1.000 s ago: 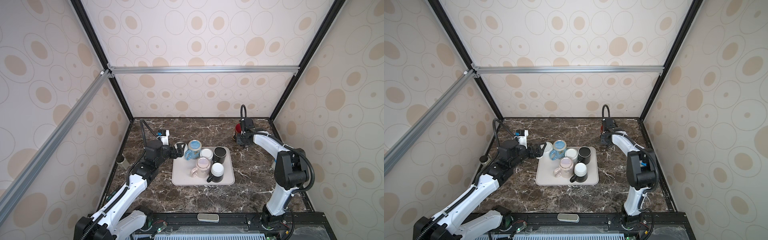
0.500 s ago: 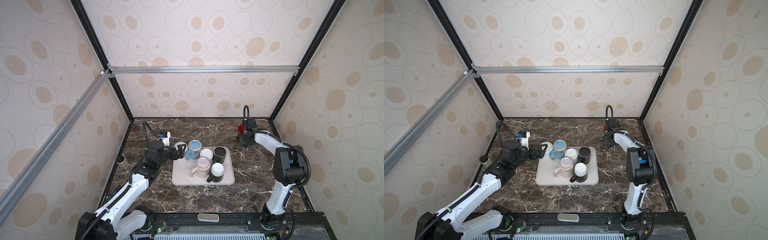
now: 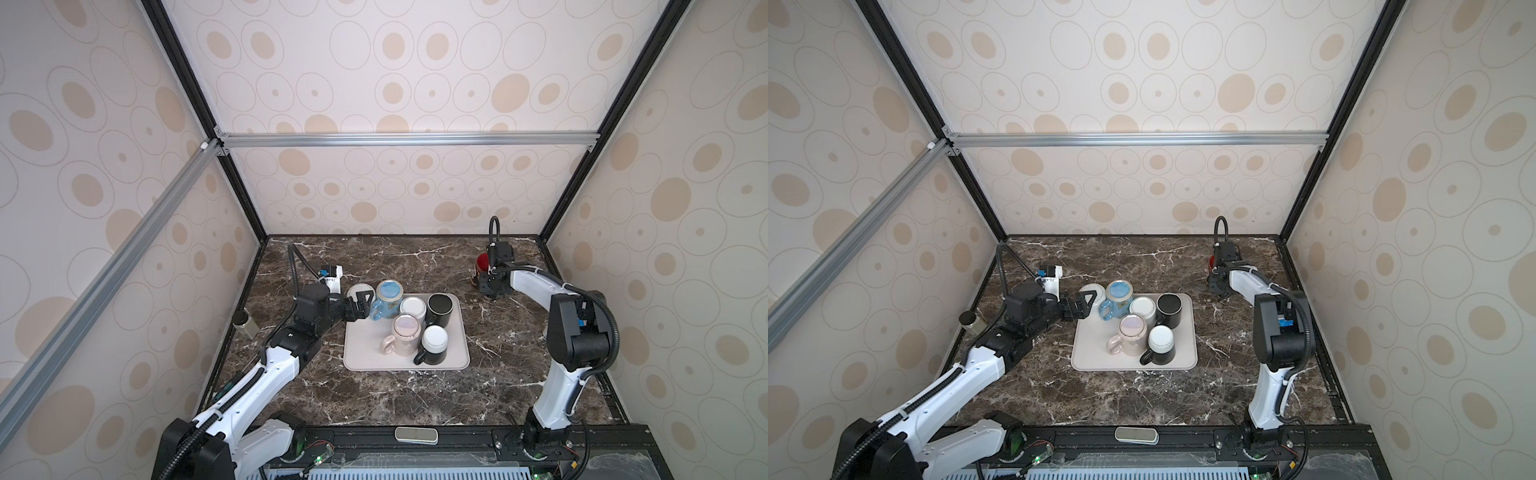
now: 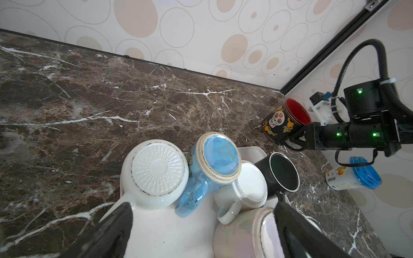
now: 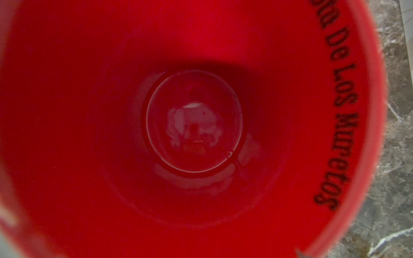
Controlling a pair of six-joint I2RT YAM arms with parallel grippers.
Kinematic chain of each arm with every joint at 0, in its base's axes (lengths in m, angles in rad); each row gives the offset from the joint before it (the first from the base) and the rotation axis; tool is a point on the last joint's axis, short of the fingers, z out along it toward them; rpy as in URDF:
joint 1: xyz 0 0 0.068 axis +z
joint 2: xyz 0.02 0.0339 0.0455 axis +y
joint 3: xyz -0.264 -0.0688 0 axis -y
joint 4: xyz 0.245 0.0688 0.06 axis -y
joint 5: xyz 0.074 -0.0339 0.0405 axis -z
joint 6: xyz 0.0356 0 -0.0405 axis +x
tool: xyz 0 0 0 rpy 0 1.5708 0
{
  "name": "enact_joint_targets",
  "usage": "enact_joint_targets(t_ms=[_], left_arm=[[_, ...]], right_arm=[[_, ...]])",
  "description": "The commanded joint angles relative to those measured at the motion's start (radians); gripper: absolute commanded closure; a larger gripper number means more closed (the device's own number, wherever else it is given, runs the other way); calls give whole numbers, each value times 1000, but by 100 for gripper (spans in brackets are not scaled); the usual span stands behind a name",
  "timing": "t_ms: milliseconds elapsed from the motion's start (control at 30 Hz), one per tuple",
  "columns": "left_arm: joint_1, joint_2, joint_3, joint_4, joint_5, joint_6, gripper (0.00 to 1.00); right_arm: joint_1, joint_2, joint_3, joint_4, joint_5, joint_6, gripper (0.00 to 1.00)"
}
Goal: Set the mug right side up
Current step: 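Lower the black skull-print mug onto the table and open the right gripper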
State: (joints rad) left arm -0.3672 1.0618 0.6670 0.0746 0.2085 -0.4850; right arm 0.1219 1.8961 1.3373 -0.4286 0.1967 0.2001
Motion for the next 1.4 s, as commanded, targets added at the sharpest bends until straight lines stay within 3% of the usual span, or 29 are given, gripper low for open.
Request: enact_joint_targets(t_ms=[0, 200, 333, 500, 633, 800, 1000, 1067, 1233, 1367], left_arm=[[5, 3, 3, 27, 5, -7, 0], [4, 4, 0, 31, 5, -13, 0], [5, 9, 2, 31, 5, -20, 0], [4, 17, 4, 19, -6, -24, 0], [-2, 11, -2, -6, -56, -18, 3], [-45, 0, -25, -37, -120, -10, 7], [-184, -78, -60, -136, -192, -27, 12], [-270, -110, -56, -206, -226, -42, 13], [-412, -160, -59, -317, -281, -65, 17], [-452, -145, -57, -349, -299, -47, 24]], right_arm=[[-4, -28, -12, 60, 13, -6, 84], [-5, -63, -32, 54, 3, 14, 50], [-5, -103, -50, 49, -10, 35, 39], [-3, -207, -77, 10, -2, 74, 41], [32, -391, -160, 6, -58, 118, 45], [207, -596, -263, -35, -18, 132, 49], [470, -748, -345, -160, 91, 177, 50], [530, -774, -347, -215, 112, 199, 50], [604, -792, -353, -302, 135, 230, 50], [619, -783, -362, -304, 130, 238, 50]])
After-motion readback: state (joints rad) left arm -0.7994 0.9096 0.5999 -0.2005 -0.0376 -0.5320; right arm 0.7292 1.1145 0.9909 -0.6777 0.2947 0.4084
